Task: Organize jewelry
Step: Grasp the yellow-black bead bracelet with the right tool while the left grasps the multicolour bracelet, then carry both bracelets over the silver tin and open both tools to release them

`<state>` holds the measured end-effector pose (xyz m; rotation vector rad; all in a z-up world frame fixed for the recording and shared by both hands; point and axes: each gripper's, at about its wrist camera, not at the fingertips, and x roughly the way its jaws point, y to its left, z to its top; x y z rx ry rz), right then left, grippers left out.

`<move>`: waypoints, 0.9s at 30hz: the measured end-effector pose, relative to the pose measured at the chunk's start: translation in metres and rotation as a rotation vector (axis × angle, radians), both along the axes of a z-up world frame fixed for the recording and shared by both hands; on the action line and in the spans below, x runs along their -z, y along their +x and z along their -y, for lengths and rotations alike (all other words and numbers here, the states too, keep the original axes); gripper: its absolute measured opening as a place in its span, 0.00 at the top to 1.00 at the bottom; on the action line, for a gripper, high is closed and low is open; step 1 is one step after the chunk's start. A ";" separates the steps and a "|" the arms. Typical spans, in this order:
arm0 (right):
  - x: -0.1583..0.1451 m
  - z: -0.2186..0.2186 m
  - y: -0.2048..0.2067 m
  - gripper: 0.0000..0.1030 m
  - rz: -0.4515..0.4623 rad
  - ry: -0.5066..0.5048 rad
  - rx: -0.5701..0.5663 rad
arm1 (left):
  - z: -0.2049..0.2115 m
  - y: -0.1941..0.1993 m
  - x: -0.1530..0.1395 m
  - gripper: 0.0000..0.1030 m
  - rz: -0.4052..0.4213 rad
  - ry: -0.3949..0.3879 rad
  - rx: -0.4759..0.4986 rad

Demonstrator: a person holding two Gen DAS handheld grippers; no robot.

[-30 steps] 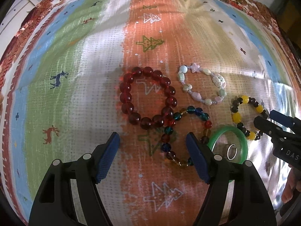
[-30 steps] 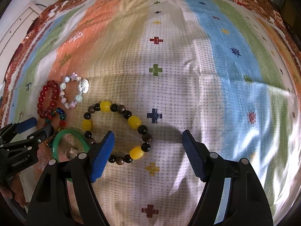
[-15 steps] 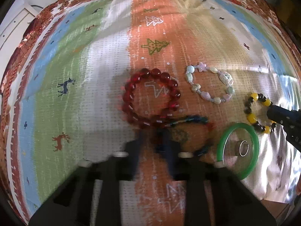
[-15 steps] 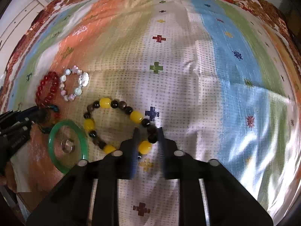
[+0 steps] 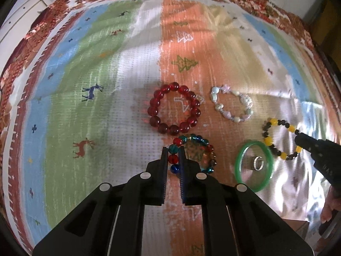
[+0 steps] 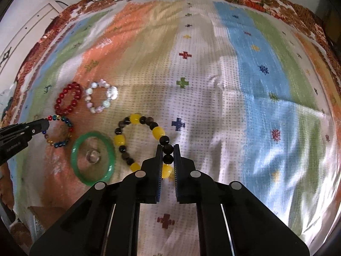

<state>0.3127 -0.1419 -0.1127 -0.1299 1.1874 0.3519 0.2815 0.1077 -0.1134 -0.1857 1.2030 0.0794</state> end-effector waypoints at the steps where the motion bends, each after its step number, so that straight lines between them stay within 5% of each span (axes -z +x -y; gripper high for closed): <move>1: -0.003 0.000 -0.003 0.90 0.006 0.004 -0.005 | 0.000 0.000 -0.002 0.91 0.004 -0.005 0.000; 10: -0.039 -0.013 -0.023 0.90 0.087 0.025 -0.056 | 0.018 -0.018 -0.036 0.91 0.097 0.026 0.055; 27: -0.085 -0.005 -0.063 0.90 0.204 0.063 -0.080 | 0.035 -0.055 -0.084 0.91 0.213 -0.041 0.051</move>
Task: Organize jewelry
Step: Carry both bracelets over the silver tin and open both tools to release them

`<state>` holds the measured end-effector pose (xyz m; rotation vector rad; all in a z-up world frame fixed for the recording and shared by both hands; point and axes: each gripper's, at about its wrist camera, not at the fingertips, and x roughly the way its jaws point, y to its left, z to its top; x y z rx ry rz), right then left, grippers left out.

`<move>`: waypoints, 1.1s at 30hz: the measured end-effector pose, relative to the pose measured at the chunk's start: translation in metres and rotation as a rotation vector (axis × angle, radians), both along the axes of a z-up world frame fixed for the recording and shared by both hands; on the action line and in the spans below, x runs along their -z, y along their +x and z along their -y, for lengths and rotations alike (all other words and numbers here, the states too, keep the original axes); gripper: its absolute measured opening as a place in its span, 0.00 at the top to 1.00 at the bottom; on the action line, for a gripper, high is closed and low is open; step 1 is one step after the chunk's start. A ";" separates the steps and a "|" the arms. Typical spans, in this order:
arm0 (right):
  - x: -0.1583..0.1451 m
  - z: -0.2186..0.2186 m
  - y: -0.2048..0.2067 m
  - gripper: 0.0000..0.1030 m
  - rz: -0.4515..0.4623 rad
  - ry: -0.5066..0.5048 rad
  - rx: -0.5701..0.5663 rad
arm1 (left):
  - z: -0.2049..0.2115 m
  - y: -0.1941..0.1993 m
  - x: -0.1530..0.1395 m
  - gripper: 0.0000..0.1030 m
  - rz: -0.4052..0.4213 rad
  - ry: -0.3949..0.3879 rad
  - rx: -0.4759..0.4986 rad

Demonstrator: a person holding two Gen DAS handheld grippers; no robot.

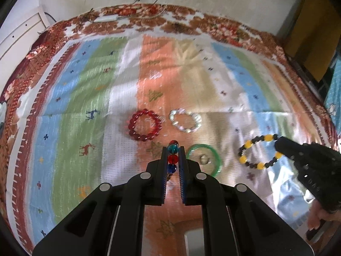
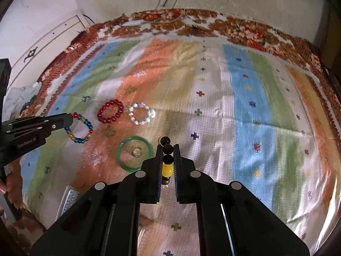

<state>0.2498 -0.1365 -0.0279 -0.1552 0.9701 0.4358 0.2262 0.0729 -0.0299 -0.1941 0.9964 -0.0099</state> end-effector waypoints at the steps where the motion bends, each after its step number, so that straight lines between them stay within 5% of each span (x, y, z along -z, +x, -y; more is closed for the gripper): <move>1: -0.002 0.000 -0.004 0.90 0.006 0.003 -0.003 | 0.002 -0.004 -0.003 0.91 0.008 -0.002 0.004; 23: -0.042 0.001 -0.078 0.90 0.097 0.074 -0.068 | 0.049 -0.073 -0.031 0.91 0.103 0.029 0.080; 33: -0.033 0.000 -0.112 0.90 0.085 0.063 -0.079 | 0.050 -0.102 -0.024 0.91 0.098 0.020 0.072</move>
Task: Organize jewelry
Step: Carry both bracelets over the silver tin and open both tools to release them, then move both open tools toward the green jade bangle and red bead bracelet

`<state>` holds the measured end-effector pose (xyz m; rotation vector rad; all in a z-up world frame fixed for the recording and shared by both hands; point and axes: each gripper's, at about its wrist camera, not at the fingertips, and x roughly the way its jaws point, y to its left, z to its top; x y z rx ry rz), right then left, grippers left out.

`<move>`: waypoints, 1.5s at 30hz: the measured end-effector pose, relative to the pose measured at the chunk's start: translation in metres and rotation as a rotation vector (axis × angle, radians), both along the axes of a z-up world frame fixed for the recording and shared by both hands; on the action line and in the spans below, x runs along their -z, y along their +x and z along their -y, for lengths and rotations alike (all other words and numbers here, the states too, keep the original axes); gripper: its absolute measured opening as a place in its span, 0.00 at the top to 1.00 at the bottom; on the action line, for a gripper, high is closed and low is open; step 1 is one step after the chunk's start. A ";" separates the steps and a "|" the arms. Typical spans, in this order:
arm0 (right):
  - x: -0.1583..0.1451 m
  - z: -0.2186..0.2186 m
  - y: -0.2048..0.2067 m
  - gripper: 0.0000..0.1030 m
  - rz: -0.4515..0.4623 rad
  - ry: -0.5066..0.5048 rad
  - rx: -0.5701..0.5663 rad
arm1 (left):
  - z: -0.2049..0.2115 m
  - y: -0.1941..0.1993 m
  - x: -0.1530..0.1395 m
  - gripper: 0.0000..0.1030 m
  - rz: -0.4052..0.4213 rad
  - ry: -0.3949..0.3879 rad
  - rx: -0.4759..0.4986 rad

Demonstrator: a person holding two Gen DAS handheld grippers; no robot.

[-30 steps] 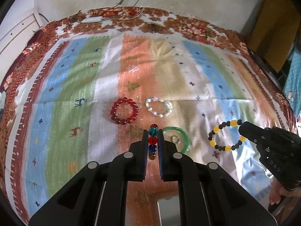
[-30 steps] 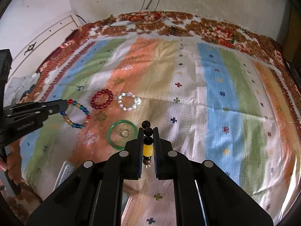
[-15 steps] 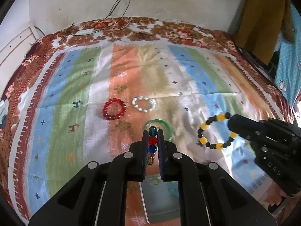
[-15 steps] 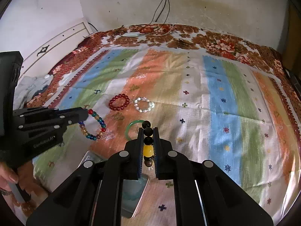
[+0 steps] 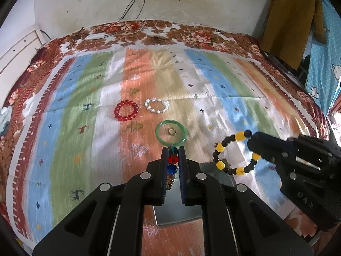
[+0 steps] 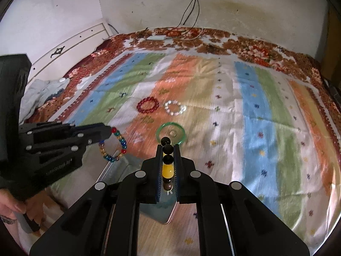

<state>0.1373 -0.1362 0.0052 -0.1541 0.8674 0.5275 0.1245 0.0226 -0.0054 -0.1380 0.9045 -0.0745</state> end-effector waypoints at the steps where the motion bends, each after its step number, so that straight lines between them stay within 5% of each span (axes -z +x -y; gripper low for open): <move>1: 0.002 0.001 -0.001 0.90 -0.004 -0.002 0.001 | 0.000 -0.001 0.001 0.91 -0.002 -0.002 -0.002; 9: 0.011 0.002 -0.010 0.90 -0.043 0.007 -0.022 | 0.003 -0.007 0.010 0.91 -0.037 -0.006 -0.009; 11: 0.015 0.001 -0.010 0.89 -0.065 0.009 -0.034 | 0.002 -0.007 0.013 0.77 -0.050 -0.002 -0.011; 14: 0.022 0.007 -0.004 0.62 -0.098 0.001 0.010 | -0.004 -0.005 0.014 0.72 -0.047 0.035 -0.046; 16: 0.024 0.013 0.001 0.54 -0.090 -0.009 0.047 | -0.010 -0.003 0.015 0.66 -0.050 0.046 -0.071; 26: 0.035 0.019 0.025 0.48 -0.113 -0.032 0.094 | -0.032 0.014 0.019 0.48 -0.076 0.060 -0.127; 45: 0.050 0.009 0.065 0.39 -0.199 -0.021 0.057 | -0.066 0.058 0.030 0.35 -0.107 0.046 -0.201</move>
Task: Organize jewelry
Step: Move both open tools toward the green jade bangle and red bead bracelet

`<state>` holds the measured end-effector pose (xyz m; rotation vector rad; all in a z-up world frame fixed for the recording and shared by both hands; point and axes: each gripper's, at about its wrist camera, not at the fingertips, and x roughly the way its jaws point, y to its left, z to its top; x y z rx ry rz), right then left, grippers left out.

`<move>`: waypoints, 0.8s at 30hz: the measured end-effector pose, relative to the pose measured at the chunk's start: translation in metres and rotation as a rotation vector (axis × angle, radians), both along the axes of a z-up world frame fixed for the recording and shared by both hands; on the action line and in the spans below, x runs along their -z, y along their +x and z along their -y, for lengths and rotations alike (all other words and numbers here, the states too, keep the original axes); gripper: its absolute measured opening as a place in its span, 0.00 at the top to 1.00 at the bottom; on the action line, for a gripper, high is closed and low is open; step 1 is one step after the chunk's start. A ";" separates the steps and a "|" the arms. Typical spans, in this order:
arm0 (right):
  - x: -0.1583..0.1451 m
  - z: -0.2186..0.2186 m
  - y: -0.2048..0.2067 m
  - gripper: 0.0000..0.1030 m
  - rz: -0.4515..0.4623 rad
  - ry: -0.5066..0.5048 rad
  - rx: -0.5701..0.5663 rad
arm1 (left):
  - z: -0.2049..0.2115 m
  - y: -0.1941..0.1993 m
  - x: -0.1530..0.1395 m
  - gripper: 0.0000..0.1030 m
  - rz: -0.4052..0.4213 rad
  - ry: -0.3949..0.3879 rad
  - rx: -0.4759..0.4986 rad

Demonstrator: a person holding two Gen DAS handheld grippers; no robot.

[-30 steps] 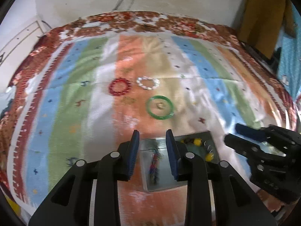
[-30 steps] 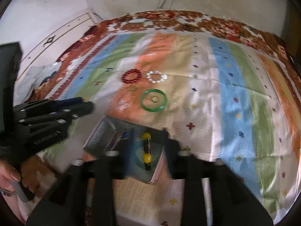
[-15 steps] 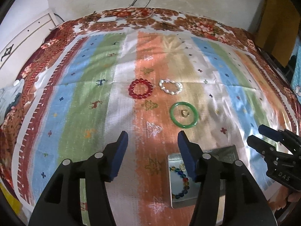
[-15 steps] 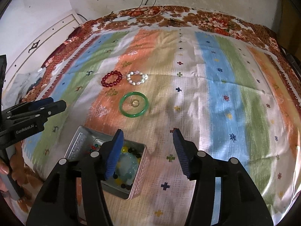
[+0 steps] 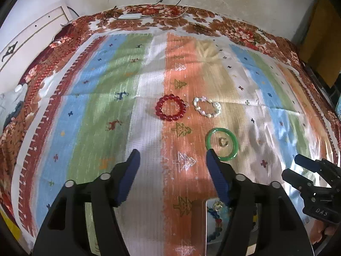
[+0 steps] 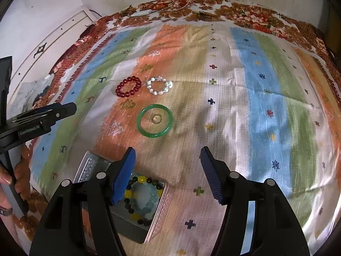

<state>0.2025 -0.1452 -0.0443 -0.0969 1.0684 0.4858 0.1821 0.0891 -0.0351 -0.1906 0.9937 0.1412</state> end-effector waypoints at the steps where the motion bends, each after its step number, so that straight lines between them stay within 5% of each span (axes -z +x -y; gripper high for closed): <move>1: 0.001 -0.001 0.004 0.39 -0.005 -0.004 0.000 | 0.000 0.003 0.000 0.35 0.005 0.007 -0.001; 24: 0.024 -0.018 0.053 0.39 -0.087 -0.024 -0.023 | -0.030 0.065 0.033 0.33 -0.062 -0.055 -0.065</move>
